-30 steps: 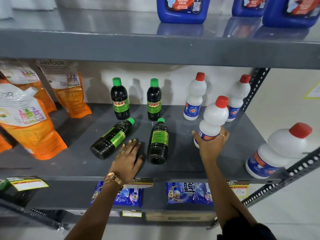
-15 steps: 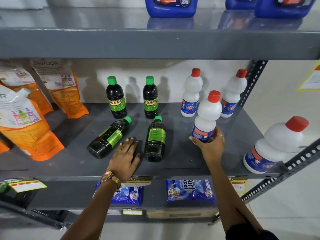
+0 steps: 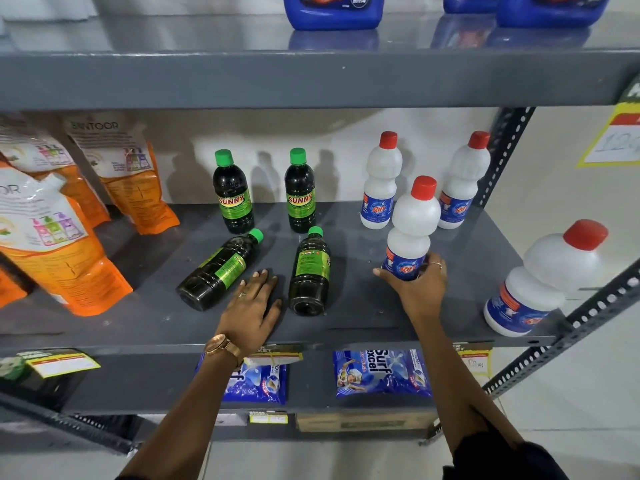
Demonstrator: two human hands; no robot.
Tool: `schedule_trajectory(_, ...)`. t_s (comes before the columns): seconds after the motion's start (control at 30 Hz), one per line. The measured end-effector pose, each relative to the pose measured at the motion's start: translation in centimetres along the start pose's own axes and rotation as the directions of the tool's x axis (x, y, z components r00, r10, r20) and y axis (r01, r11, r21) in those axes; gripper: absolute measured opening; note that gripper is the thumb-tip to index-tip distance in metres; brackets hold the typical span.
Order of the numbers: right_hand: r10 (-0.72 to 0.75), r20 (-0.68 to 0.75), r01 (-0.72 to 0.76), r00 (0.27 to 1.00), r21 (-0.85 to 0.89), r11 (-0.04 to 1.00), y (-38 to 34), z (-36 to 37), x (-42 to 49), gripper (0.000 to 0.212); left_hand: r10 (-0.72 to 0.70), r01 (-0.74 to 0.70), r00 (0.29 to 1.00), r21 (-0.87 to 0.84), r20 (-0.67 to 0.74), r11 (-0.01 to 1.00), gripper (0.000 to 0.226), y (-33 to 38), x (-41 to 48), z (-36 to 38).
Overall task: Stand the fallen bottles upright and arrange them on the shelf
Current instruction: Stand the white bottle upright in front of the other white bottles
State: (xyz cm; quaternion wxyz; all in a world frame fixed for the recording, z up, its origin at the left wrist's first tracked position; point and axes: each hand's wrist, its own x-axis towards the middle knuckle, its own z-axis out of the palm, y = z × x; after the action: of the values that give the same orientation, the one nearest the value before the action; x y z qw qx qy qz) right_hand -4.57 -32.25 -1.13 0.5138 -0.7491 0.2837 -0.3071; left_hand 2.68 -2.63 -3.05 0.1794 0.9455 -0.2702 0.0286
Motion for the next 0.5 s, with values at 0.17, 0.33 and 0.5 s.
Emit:
schedule_trajectory(0.17, -0.004, 0.082, 0.003, 0.997, 0.018, 1.0, -0.13, -0.29, -0.28, 0.08, 0.0, 0.0, 1.0, 0.0, 0.002, 1.0, 0.076, -0.11, -0.08, 0.05)
schedule_trajectory(0.33, -0.01, 0.084, 0.008, 0.996, 0.023, 1.0, -0.21, -0.41, -0.5, 0.076, -0.001, 0.001, 1.0, 0.004, 0.005, 1.0, 0.076, -0.07, 0.01, -0.03)
schedule_trajectory(0.5, -0.027, 0.026, 0.026, 0.999, 0.034, 0.999, -0.46, -0.06, -0.71, 0.075, 0.006, -0.006, 1.0, -0.003, 0.0, 1.0, 0.077, 0.03, 0.02, -0.19)
